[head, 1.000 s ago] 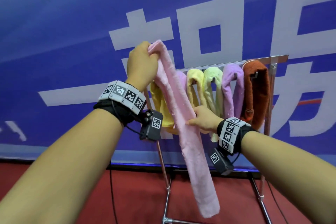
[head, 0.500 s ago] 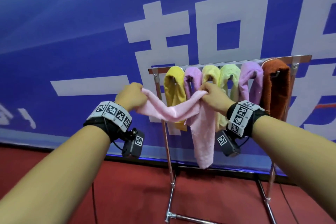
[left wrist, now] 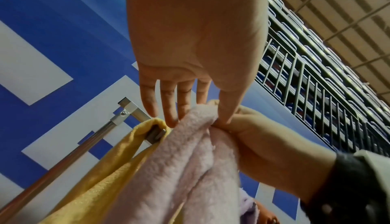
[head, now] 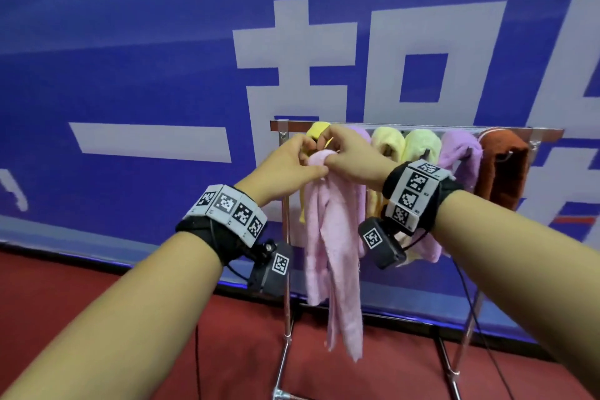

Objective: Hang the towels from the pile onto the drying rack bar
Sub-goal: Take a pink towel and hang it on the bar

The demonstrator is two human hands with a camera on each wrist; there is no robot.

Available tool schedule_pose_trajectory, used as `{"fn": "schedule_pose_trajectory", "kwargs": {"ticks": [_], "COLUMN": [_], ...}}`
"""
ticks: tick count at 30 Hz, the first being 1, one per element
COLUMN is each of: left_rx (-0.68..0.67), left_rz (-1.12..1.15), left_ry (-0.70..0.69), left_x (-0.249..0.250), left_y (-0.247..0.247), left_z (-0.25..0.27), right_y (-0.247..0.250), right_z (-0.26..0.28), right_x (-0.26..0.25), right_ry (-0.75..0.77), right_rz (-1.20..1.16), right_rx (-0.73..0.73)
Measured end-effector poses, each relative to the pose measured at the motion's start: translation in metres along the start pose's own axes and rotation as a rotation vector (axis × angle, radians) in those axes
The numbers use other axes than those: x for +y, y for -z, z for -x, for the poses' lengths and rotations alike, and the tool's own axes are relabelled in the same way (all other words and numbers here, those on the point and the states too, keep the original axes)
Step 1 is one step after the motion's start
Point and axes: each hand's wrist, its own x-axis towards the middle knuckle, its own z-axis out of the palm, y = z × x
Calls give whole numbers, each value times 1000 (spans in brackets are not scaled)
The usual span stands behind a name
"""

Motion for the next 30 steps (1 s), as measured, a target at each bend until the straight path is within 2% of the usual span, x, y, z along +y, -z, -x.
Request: {"fn": "schedule_pose_trajectory", "kwargs": {"ticks": [6,10,20,22,26,30], "left_rx": [68,93,-42,-45,-35,-13], "left_rz": [-77,-164,-623,-747,-933,-988], "left_ry": [-86,-165,-382,-395,-326,-346], "left_x": [-9,-9,-1,5,12,9], "left_y": [-7,-12,-24,-26,-31,-34], "left_z": [6,5,2,3,4,-2], "right_y": [-6,0,15,17,22,27], "right_z": [-7,-2,7,9,17,24], "right_x": [1,0,14,17,23,25], "right_ry": [-8,23,-36,-44,-42,0], "right_rz": [6,40,55,73,129,224], "right_rx": [-76,-70,-13,-6,1,-35]}}
